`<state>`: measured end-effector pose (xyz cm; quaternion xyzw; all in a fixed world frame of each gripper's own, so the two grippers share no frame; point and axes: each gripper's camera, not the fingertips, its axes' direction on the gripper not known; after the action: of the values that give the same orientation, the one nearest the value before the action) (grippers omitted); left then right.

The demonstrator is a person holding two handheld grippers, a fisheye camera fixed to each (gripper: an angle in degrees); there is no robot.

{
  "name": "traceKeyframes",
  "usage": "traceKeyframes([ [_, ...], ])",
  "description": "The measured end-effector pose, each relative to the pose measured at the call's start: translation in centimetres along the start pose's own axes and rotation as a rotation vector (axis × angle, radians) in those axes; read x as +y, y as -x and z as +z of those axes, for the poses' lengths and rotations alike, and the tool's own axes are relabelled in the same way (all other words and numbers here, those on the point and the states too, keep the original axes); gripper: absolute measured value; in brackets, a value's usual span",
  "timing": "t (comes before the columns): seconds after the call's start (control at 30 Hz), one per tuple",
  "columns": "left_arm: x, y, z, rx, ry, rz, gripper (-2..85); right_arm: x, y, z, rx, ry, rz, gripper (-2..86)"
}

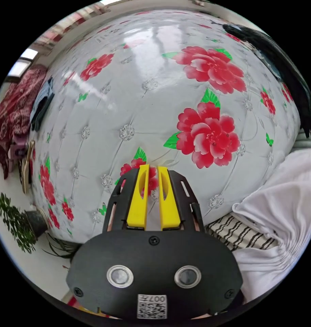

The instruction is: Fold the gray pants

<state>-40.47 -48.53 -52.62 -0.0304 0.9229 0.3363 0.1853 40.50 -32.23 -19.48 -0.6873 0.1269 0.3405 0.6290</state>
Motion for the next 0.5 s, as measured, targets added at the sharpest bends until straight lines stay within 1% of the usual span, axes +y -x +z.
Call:
traceKeyframes([
  [0.1, 0.2, 0.5, 0.6, 0.020, 0.034, -0.134, 2.4, -2.8, -3.2, 1.2, 0.037, 0.088, -0.008, 8.8],
  [0.17, 0.5, 0.4, 1.0, 0.005, 0.043, -0.201, 1.1, -3.6, -4.2, 3.4, 0.071, 0.222, -0.026, 6.7],
  [0.23, 1.5, -0.2, 1.5, -0.037, 0.032, -0.289, -0.4, -3.7, -5.1, 5.2, 0.100, 0.346, 0.007, 3.4],
  [0.27, 1.8, -0.3, 1.5, -0.053, 0.025, -0.314, -0.6, -3.7, -5.8, 5.4, 0.090, 0.360, 0.043, 2.1],
  [0.3, 2.6, -0.5, 1.6, -0.037, -0.001, -0.352, -0.8, -3.7, -6.1, 5.1, 0.072, 0.342, 0.064, 1.5],
  [0.4, 5.3, -0.4, 1.6, 0.193, -0.121, -0.446, -0.9, -3.7, -6.9, 2.2, -0.037, 0.199, 0.087, 0.3],
  [0.47, 7.1, -0.8, 1.2, 0.251, -0.199, -0.468, -0.9, -3.6, -5.5, -1.6, -0.160, 0.047, -0.015, 0.0],
  [0.5, 8.2, -1.1, 1.0, 0.270, -0.236, -0.458, -0.9, -3.6, -4.8, -2.5, -0.192, 0.025, -0.042, -0.1],
])
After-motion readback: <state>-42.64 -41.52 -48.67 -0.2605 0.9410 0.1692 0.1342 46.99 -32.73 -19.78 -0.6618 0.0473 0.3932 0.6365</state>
